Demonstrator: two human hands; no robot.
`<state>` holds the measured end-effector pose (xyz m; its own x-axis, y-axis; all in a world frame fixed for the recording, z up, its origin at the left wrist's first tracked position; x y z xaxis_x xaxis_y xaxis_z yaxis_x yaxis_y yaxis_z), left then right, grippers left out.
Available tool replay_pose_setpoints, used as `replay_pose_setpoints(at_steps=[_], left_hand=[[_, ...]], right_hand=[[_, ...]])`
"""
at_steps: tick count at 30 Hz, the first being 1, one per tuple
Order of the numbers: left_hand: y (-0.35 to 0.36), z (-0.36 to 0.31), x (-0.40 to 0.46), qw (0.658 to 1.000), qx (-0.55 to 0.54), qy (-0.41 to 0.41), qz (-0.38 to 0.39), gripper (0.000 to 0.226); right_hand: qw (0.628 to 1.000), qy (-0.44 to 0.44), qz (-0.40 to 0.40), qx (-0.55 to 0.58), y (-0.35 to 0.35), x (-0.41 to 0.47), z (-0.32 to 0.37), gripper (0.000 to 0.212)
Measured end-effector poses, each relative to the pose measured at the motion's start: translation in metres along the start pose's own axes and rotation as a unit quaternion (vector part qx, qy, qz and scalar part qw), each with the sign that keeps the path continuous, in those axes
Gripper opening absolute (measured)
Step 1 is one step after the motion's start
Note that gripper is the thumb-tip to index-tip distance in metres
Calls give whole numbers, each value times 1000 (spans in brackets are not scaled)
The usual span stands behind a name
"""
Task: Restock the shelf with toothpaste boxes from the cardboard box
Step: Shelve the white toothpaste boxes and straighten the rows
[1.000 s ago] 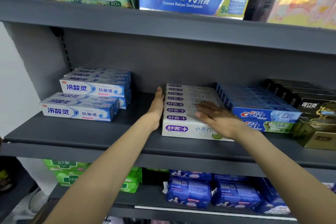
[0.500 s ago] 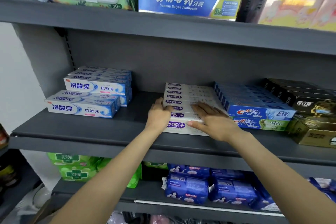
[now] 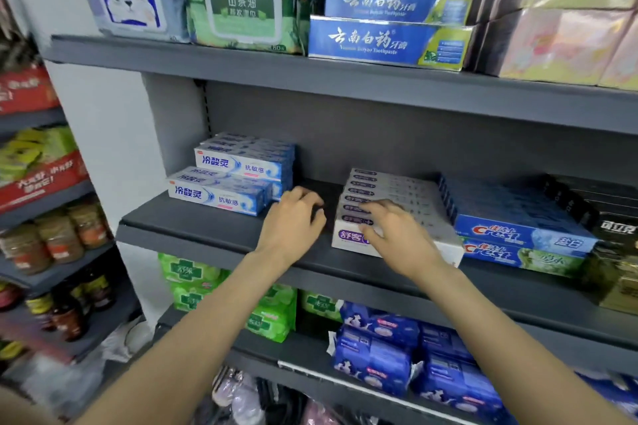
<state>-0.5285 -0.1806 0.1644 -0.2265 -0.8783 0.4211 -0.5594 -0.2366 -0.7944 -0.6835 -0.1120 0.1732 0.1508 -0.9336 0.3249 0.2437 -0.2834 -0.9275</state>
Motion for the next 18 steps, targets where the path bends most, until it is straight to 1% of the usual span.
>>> replay_pose_setpoints(at_steps=[3, 7, 9, 13, 16, 18], left_hand=[[-20, 32, 16, 998, -29, -55, -18, 29], [-42, 101, 50, 983, -96, -149, -42, 34], [-47, 135, 66, 979, -96, -173, -45, 38], [-54, 186, 103, 970, -107, -207, -65, 52], [-52, 213, 131, 957, -130, -258, -37, 60], [-48, 225, 145, 956, -124, -266, -8, 69]], right_hand=[[1000, -11, -19, 16, 4, 19, 19, 45], [999, -31, -28, 12, 17, 59, 52, 52], [999, -40, -16, 0, 27, 84, 68, 57], [999, -27, 7, -25, 51, 131, 93, 71], [999, -20, 30, -29, 69, 158, 106, 80], [998, 1, 58, -27, 80, 172, 111, 88]])
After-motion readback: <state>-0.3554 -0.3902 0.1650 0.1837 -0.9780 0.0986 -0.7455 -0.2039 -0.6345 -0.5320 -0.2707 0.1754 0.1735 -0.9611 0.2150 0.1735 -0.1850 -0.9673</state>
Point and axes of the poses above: each hand's wrist, its own x-axis towards the middle knuckle, its own y-axis out of the palm, z = x × y, the point moved 4 cm from there along x, towards the middle knuckle, and after that the axes turned 10 degrees about -y, right-handed, at the moved point
